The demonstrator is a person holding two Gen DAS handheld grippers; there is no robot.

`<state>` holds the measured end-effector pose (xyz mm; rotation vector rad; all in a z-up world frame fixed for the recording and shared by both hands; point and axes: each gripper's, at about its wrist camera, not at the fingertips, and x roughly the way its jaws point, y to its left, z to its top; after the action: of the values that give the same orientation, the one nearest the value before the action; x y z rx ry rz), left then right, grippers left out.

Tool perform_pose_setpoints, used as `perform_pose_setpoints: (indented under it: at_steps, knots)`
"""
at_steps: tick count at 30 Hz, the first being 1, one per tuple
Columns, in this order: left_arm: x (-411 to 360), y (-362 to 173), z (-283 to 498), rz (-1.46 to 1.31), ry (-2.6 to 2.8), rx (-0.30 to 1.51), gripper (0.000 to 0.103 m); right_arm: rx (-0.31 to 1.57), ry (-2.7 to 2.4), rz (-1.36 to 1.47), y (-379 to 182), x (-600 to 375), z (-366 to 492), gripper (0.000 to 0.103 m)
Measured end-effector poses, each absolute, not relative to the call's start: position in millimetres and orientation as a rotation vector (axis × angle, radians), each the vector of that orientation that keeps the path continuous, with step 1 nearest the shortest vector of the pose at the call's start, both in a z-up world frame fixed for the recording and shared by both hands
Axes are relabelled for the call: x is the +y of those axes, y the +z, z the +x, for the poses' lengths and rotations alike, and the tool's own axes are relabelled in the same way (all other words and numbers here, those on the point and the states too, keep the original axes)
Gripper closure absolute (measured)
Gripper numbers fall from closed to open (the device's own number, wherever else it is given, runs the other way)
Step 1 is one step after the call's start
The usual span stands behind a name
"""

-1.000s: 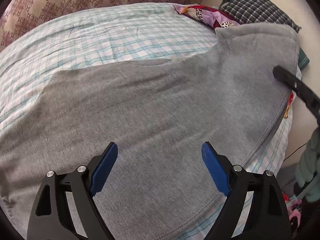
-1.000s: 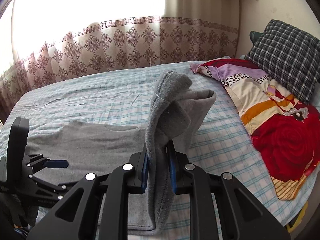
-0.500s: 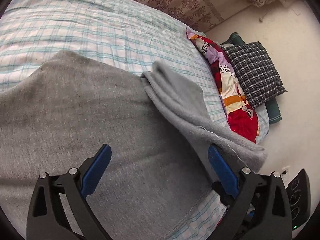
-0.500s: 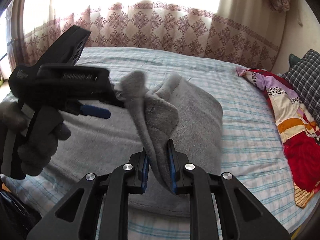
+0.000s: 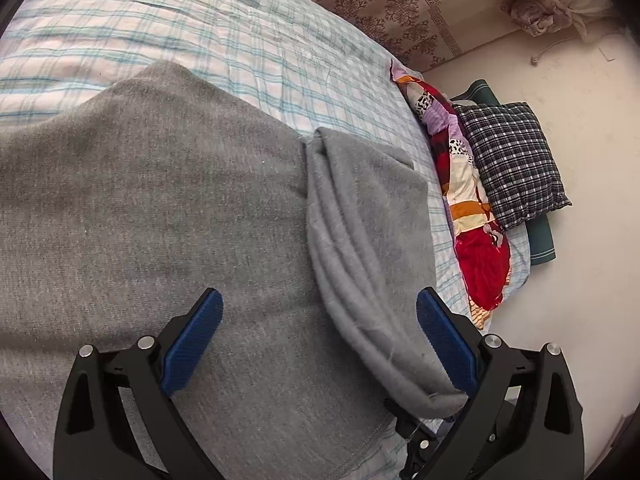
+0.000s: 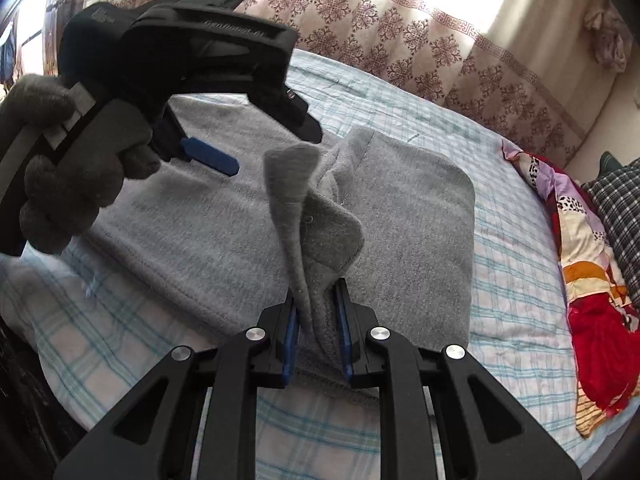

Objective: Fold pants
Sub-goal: 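Fold the held cuff end over toward the waistband with the right gripper, then open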

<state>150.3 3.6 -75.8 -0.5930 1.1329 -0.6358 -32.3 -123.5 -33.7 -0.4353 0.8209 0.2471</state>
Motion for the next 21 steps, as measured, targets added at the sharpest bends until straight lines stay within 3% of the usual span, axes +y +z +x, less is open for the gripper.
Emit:
perform_pose_setpoints:
  at_steps: [12, 14, 16, 18, 21]
  knots:
    - [-24.3, -89.1, 149.5, -0.587, -0.703, 1.192, 0.005, 0.832, 0.251, -0.472, -46.0, -119.3, -30.4, 0.084]
    - [-32.5, -80.6, 144.8, -0.581, -0.748, 1.166, 0.014, 0.831, 0.254, -0.467, -45.1, -120.1, -30.6, 0.083]
    - [-37.7, -66.6, 136.9, -0.509, -0.741, 1.116, 0.036, 0.825, 0.262, -0.446, -41.2, -122.3, -30.7, 0.07]
    - [-37.3, -52.6, 131.0, -0.474, -0.744, 1.065, 0.048, 0.814, 0.28, -0.416, -35.9, -124.4, -31.8, 0.061]
    - [-35.3, -27.9, 119.2, -0.396, -0.73, 0.973, 0.05, 0.802, 0.324, -0.391, -31.1, -124.5, -33.9, 0.058]
